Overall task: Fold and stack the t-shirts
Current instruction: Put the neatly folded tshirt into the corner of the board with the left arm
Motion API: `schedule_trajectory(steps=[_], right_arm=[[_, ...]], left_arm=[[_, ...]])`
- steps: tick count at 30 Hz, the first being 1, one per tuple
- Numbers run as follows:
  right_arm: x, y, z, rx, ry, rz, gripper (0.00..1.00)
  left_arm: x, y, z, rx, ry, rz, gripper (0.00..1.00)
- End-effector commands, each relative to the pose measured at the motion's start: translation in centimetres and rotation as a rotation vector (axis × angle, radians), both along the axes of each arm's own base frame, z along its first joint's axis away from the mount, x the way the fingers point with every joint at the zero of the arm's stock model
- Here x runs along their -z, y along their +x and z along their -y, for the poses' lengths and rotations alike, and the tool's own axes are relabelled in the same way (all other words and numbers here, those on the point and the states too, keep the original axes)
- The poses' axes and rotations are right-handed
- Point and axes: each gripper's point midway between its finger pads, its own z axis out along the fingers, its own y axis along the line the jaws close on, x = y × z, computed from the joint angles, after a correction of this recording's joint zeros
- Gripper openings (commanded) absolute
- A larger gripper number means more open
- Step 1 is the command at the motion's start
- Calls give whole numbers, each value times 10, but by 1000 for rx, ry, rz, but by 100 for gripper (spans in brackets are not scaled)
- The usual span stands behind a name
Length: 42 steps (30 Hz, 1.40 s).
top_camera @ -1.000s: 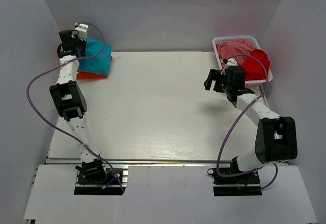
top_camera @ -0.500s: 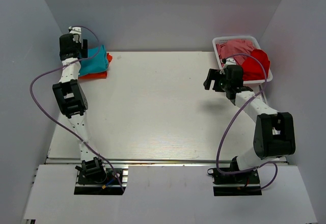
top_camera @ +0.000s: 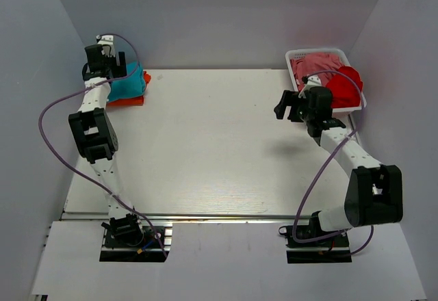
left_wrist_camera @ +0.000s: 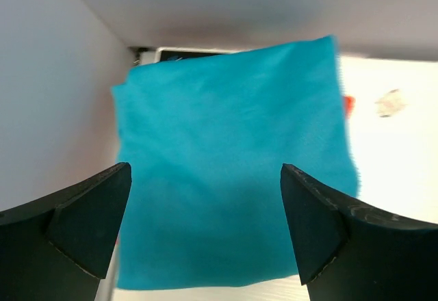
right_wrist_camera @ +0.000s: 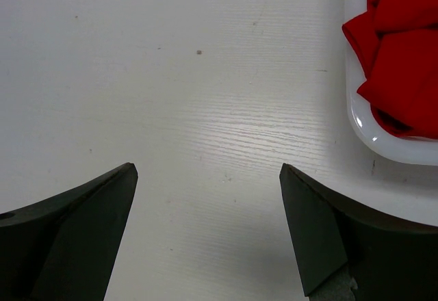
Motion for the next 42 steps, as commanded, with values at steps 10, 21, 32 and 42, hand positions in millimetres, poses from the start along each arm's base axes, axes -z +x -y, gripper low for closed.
schedule_trajectory(steps=[10, 21, 32, 42], right_arm=[[-6, -8, -6, -38, 18, 9, 90], [21, 4, -3, -24, -17, -67, 90], [27, 14, -11, -50, -7, -94, 90], [-9, 9, -13, -77, 9, -6, 90]], left_arm=[[-29, 29, 73, 248, -311, 163, 100], [43, 53, 108, 405, -466, 113, 100], [73, 44, 105, 369, -466, 46, 100], [-81, 38, 68, 195, -307, 262, 100]])
